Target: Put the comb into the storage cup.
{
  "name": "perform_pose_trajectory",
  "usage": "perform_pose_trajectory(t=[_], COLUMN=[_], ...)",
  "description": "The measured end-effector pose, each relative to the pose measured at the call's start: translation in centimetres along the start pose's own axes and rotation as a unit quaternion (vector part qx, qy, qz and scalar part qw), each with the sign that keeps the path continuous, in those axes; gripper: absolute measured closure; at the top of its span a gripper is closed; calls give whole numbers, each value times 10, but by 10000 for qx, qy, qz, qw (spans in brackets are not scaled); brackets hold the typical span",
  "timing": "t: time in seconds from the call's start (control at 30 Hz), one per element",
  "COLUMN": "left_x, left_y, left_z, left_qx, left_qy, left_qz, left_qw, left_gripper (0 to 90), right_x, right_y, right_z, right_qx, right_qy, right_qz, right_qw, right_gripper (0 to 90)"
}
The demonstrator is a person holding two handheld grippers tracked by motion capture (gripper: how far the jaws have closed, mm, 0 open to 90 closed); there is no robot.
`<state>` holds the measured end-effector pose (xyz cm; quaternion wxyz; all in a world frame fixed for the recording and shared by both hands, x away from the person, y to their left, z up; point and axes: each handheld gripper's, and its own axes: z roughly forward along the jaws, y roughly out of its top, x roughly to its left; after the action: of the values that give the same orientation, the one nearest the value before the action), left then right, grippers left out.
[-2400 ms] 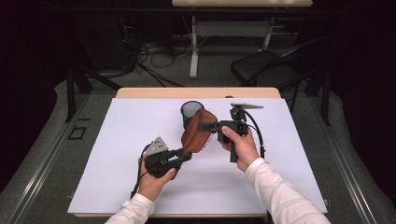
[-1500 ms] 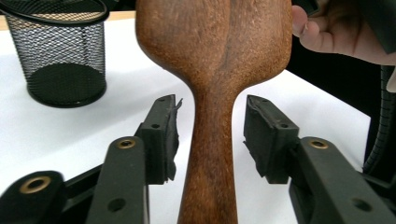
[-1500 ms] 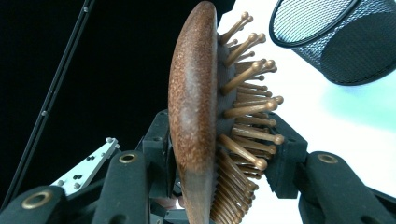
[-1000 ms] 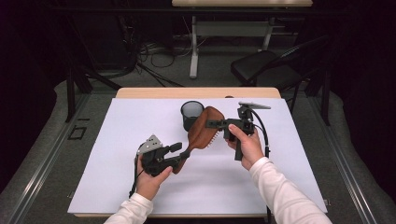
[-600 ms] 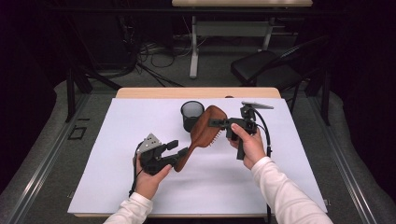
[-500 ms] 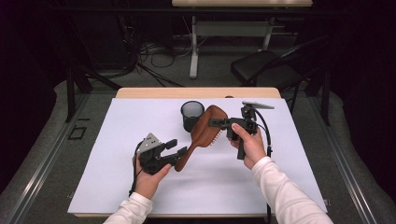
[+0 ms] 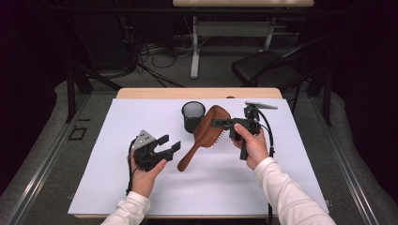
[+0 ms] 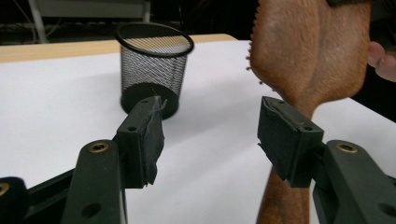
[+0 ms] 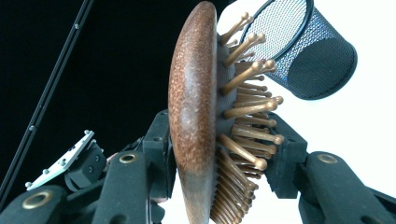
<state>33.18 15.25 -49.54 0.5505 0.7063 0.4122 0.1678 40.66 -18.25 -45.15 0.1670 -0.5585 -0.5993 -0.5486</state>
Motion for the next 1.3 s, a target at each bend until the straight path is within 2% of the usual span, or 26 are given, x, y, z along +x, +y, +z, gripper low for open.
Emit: perform_pose_trajectory(t=[0.2,0.43,0.67,0.73,0.8,1.1,1.3], left_x=[6,12,14,15,15,22,26], left_y=[2,2,2,2,2,2,1], left_z=[-5,-6,-5,-4,-2,2,4], left_qx=[-137,-25,-18,-25,-29,17,69], left_qy=[142,312,262,248,342,298,302], left_qz=[-59,-157,-240,-322,-388,-634,-748], left_qw=[9998,9994,9994,9992,9987,9975,9967], left_gripper=[387,307,206,161,148,11,4], right_x=[0,-1,-1,-1,-1,-2,-2], right_y=[0,1,1,2,2,4,8], right_z=[-1,-2,-3,-3,-4,-5,-8], right_qx=[-16,-18,-60,-63,-74,-129,-212], right_qy=[-40,-49,-69,-59,-62,-120,-179], right_qz=[7,-5,7,-21,-23,-9,-37], right_qw=[10000,10000,10000,10000,10000,9998,9996], right_gripper=[518,518,518,518,518,517,517])
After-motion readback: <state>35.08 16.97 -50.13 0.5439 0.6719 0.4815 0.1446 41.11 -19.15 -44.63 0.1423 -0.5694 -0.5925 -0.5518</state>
